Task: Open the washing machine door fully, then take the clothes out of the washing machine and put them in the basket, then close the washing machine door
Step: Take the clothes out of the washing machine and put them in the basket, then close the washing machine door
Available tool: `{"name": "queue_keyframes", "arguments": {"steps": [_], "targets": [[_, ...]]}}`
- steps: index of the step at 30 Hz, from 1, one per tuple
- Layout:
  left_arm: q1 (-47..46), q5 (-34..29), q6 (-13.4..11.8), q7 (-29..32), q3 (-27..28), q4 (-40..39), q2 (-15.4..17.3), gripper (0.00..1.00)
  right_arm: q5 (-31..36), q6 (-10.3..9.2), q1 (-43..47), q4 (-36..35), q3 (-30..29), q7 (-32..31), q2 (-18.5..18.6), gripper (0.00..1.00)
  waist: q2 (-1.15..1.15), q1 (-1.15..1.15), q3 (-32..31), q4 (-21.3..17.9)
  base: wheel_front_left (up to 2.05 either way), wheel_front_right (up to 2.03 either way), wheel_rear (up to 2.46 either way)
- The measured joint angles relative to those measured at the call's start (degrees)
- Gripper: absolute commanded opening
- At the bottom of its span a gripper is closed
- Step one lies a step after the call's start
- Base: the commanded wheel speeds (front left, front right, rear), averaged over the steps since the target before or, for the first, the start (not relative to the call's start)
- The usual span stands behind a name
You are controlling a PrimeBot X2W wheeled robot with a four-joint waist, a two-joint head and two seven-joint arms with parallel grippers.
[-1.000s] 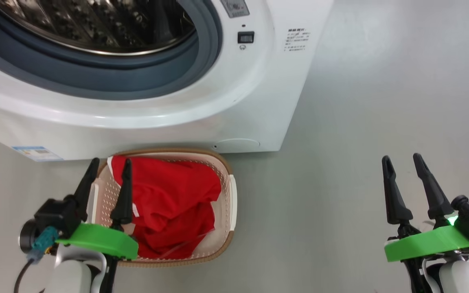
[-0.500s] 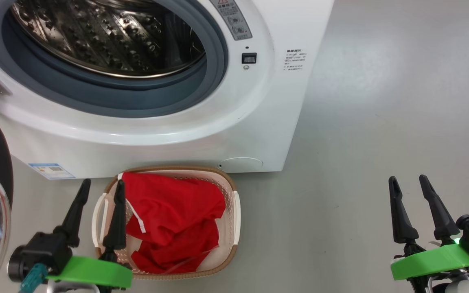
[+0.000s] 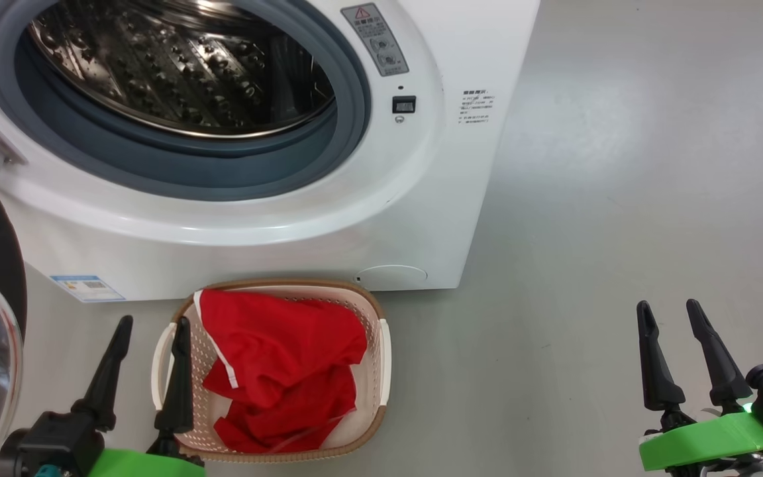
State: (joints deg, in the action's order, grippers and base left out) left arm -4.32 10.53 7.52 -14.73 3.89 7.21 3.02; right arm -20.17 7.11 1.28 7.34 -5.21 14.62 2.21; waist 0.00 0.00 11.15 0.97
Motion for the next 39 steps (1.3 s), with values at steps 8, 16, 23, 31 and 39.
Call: {"name": "queue_keyframes", "arguments": {"steps": [8,16,23,31,39], "targets": [[0.0,-0.07,0.0,0.0,-0.03,-0.75,-0.14,1.0,0.0,0.0,0.96,-0.02,-0.08,0.0,-0.05,1.0,0.0,0.0,-0.2,-0.22,0.0,0.0,0.0],[0.0,-0.51,0.0,0.0,-0.05,-0.66,-0.2,1.0,0.0,0.0,0.94,-0.02,-0.11,0.0,-0.08,1.0,0.0,0.0,-0.33,-0.29,-0.02,0.02,0.0],[0.01,-0.47,0.0,0.0,-0.1,-0.65,-0.23,1.0,0.0,0.0,0.94,-0.01,-0.09,0.0,-0.09,1.0,0.0,0.0,-0.71,-0.39,-0.71,0.71,0.0],[0.91,-0.45,0.0,0.0,-0.25,-0.79,-0.22,1.0,0.0,0.0,0.96,-0.05,-0.1,0.0,-0.09,1.0,0.0,0.0,-0.59,-0.29,-1.59,1.59,0.0],[0.92,0.15,0.0,0.0,-0.97,-1.54,-0.04,1.0,0.0,0.0,0.97,-0.18,-0.11,0.0,-0.11,1.0,0.0,0.0,-0.31,-0.12,-1.16,1.16,0.0]]}}
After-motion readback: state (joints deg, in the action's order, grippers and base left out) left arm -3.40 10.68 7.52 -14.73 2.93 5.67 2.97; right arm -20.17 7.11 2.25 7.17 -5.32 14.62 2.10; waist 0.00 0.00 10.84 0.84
